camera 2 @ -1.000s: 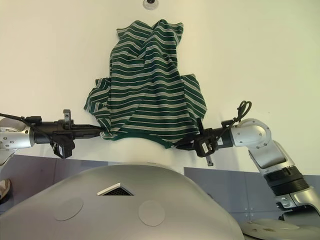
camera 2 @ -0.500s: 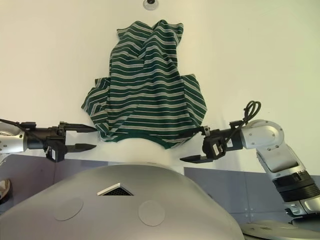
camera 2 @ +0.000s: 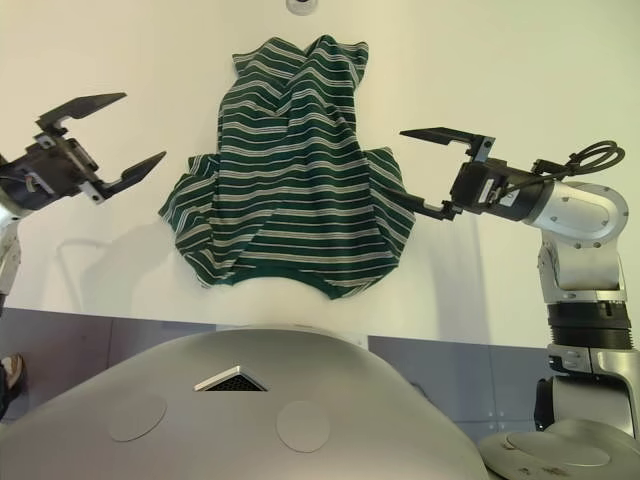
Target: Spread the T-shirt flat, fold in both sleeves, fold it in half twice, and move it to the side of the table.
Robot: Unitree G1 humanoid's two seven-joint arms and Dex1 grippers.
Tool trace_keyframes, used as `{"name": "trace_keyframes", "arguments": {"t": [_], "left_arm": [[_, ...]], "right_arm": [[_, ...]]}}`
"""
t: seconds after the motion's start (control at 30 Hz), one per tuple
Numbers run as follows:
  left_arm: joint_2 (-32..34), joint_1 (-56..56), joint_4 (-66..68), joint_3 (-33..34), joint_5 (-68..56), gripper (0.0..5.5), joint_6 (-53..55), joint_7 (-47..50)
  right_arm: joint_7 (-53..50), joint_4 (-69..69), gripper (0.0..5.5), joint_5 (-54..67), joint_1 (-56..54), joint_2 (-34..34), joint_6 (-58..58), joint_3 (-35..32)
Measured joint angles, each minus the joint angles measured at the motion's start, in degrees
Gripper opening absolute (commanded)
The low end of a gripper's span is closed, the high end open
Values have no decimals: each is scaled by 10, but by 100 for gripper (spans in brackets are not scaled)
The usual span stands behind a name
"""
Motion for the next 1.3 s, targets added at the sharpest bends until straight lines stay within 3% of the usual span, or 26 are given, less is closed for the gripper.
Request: {"name": "trace_keyframes", "arguments": {"t": [0.17,0.47,0.73,0.87,0.97,1.17,1.3], "left_arm": [[-35,-41,92,-38,269,369,-19,100],[1,-18,88,-85,223,369,-55,43],[50,-97,154,-85,455,369,14,232],[78,-116,195,-100,508,369,51,288],[93,-105,190,-102,497,369,59,287],[121,0,60,-95,341,369,36,202],[128,37,3,-87,285,369,44,158]], "right_arm": [[-57,70,372,-105,-36,5,-26,4],[-111,153,372,-229,-50,5,-77,52],[-120,153,372,-229,-42,5,-83,71],[-122,152,372,-229,-40,5,-83,72],[-122,151,372,-229,-35,0,-83,72],[-122,141,372,-234,-24,-18,-83,72],[-121,96,372,-165,-22,-11,-80,58]]}}
